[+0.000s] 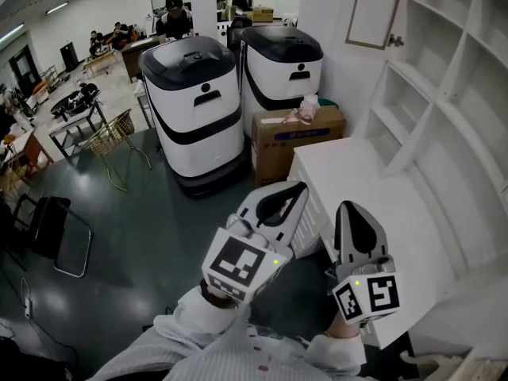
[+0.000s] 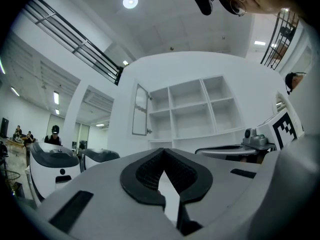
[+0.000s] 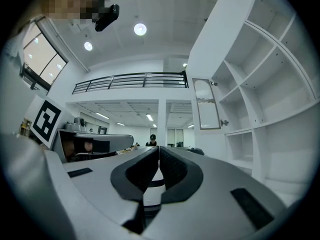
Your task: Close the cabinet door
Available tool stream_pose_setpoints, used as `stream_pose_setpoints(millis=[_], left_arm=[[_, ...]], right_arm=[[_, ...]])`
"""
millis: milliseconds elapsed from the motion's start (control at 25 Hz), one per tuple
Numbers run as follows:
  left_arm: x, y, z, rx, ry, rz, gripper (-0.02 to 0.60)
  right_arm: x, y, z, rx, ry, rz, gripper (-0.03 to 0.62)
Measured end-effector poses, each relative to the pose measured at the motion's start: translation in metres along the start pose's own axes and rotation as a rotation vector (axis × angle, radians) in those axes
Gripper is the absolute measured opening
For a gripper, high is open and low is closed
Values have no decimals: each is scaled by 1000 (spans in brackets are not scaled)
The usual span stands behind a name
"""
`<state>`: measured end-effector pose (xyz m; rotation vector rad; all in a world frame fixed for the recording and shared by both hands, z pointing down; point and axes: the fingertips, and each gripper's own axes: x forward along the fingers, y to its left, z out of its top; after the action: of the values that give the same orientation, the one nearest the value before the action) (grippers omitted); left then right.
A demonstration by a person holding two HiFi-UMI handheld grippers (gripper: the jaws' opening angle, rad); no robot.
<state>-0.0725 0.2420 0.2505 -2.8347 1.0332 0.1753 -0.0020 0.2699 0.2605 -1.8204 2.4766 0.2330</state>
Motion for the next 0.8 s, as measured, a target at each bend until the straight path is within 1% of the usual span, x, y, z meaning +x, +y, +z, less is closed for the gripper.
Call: stream_pose_setpoints(millis=[120,200,440,600,800], left_arm=[[22,34,-5,9,9,-15,11],[35,59,-6,12,-1,-17,11],[64,136,-15,15,-3,-22,11],[74,173,-22,13,-7,-31,11],[84,206,-36,0,27,-46,11]], right_arm=[[40,-7,-4,-2,0,-14,15],[66,-11,-6,-7,0,-26,15],[138,-13,-10,-23,-12,-61,15],[175,-10,-22,-7,-5,-78,15],[211,-5,-40,15,34,-85,15]])
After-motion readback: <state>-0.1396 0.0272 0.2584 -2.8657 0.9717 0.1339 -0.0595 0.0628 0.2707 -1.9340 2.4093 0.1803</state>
